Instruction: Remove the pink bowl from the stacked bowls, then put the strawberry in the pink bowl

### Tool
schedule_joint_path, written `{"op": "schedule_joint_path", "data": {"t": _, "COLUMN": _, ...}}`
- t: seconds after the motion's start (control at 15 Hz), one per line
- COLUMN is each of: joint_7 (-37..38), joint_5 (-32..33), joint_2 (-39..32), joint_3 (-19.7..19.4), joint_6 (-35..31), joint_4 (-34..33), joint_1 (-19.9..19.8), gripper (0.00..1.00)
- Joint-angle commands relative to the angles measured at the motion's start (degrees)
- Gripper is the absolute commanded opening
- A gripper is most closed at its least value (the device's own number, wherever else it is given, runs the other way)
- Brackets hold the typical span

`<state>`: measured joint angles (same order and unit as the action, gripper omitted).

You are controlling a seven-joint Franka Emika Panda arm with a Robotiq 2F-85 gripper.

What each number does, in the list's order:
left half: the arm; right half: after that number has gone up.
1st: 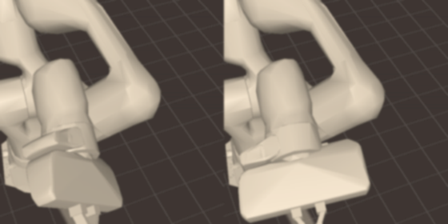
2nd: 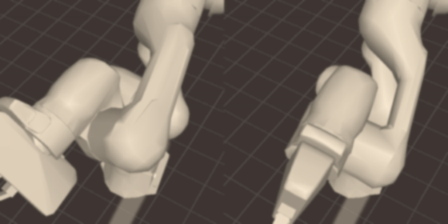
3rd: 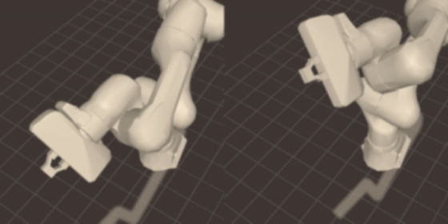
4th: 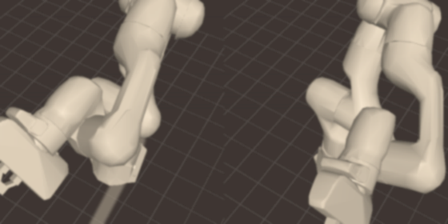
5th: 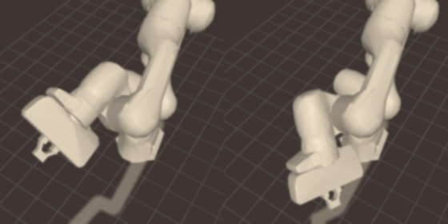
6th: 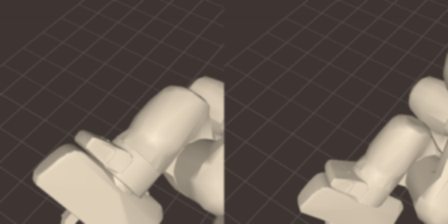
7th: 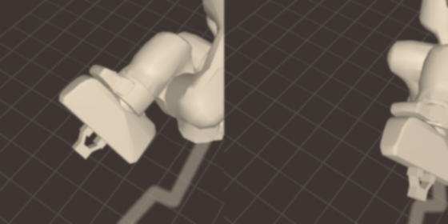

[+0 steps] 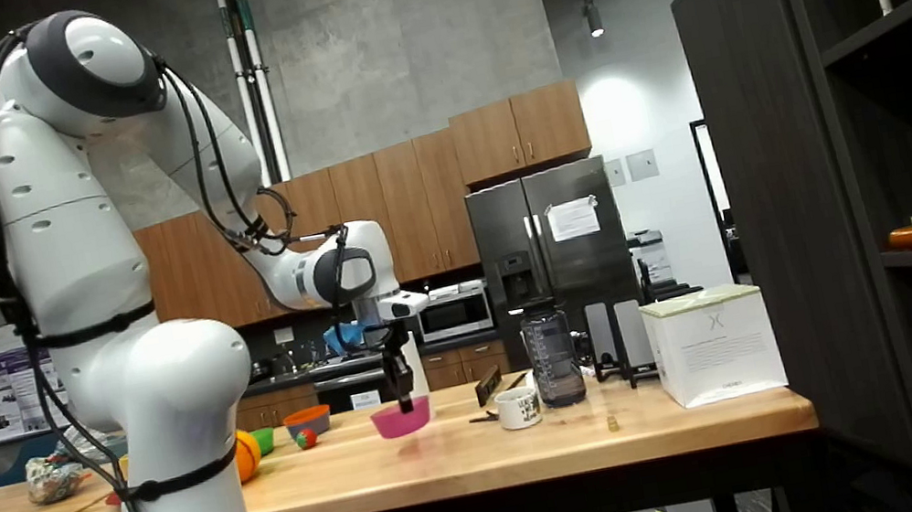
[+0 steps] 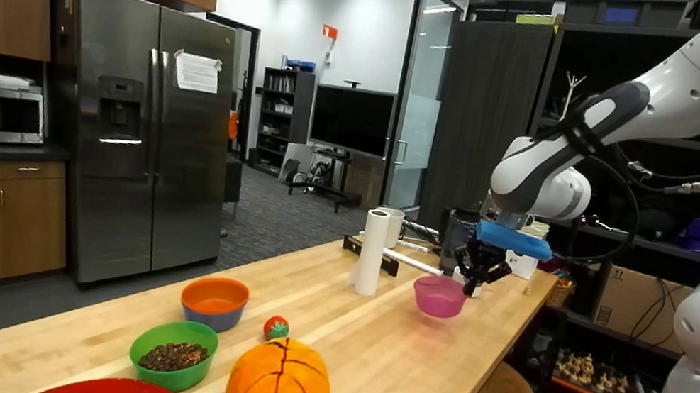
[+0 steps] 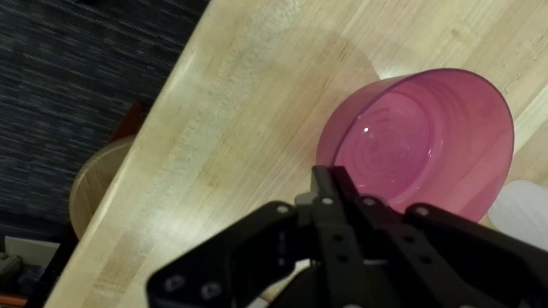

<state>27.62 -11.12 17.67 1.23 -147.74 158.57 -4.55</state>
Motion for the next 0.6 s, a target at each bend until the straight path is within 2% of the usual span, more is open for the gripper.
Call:
{"op": "schedule_joint_path", "data": {"t": 0.0, "joint_7": -0.36, "joint_5": -0.94, "joint_2": -2.6, "joint_3": -0.07, "joint_6": -2.65, "joint_4": -0.76, "joint_1": -0.08, "gripper": 0.01}}
{"op": "schedule_joint_path", "data": {"t": 0.2, "joint_7": -0.5, "joint_5": -1.15, "joint_2": -4.19, "joint_3": -0.14, "joint_6": -3.84, "joint_4": -1.04, "joint_1": 0.15, "gripper": 0.03}}
{"op": "schedule_joint_path", "data": {"t": 0.27, "joint_7": -0.33, "joint_5": -0.86, "joint_2": -4.62, "joint_3": 0.04, "joint_6": -4.1, "joint_4": -1.18, "joint_1": 0.19, "gripper": 0.29}}
{"op": "schedule_joint_path", "data": {"t": 0.33, "joint_7": -0.24, "joint_5": -0.66, "joint_2": -4.9, "joint_3": 0.14, "joint_6": -4.18, "joint_4": -1.29, "joint_1": 0.21, "gripper": 0.29}}
{"op": "schedule_joint_path", "data": {"t": 0.53, "joint_7": 0.0, "joint_5": -0.08, "joint_2": -5.23, "joint_3": 0.53, "joint_6": -4.13, "joint_4": -1.7, "joint_1": 0.37, "gripper": 0.47}}
